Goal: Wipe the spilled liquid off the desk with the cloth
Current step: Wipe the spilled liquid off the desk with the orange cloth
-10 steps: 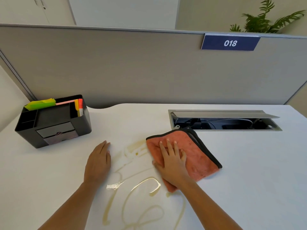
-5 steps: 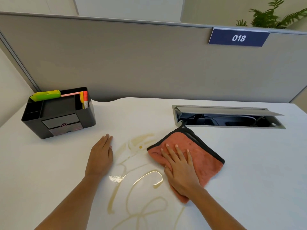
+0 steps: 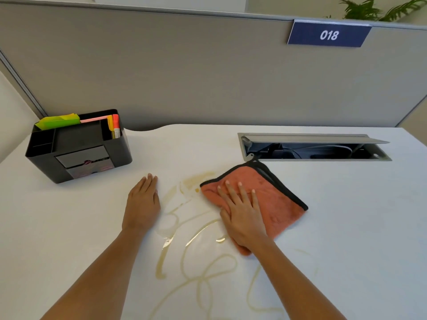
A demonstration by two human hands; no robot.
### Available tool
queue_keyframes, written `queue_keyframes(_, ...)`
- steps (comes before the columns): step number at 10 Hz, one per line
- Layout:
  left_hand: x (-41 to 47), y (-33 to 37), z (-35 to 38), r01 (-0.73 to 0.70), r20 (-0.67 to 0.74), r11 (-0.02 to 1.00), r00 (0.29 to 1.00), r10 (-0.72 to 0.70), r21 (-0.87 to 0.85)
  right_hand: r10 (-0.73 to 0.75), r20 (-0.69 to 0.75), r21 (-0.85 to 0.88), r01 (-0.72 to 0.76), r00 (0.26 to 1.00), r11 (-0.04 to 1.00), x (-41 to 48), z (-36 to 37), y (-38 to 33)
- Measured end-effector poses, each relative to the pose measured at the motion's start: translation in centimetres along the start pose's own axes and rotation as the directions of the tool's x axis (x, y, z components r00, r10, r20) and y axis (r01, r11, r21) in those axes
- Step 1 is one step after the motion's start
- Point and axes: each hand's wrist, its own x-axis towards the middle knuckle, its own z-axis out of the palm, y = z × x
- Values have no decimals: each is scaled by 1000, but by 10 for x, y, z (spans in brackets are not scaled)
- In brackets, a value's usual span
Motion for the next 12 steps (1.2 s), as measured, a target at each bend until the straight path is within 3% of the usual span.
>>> queue_keyframes(1,-2,0,0,-1,-3,1000,1000,1,-16,-2,-29,22,3,1000,1000,-29,1,19)
queue_keyframes(3,-1,-2,2,-8,-2,1000,1000,8,-4,373,-63,-2,-374,926,927,20,-9,35)
queue_keyframes(4,0,-2,3,0,-10,1000,1000,0,-13,262,-49,2,-262,964,965,34,-5,3)
queue_keyframes(5,-1,-2,3,6,-21,1000,1000,-7,-17,0,-18,4,0,1000,1000,8,4,-13)
queue_keyframes(6,-1,-2,3,-2,-27,1000,1000,2,-22,-81,-25,48,82,996,995,-18,7,-4)
queue_keyframes(8,0,0,4,22,-35,999,999,-23,-37,216,-57,38,-214,975,976,67,-6,3)
queue_keyframes(9,0,-2,5,29,-31,999,999,-30,-29,143,-26,41,-141,989,989,94,2,-34)
queue_keyframes(10,0,-3,4,16,-28,1000,999,-16,-27,-128,0,64,127,992,990,77,12,-65)
queue_keyframes(11,0,-2,2,6,-32,999,999,-7,-38,-299,9,59,298,954,953,37,18,-58)
queue_keyframes(12,-2,-1,1,14,-32,998,999,-15,-57,-215,-37,74,218,976,973,24,15,-34)
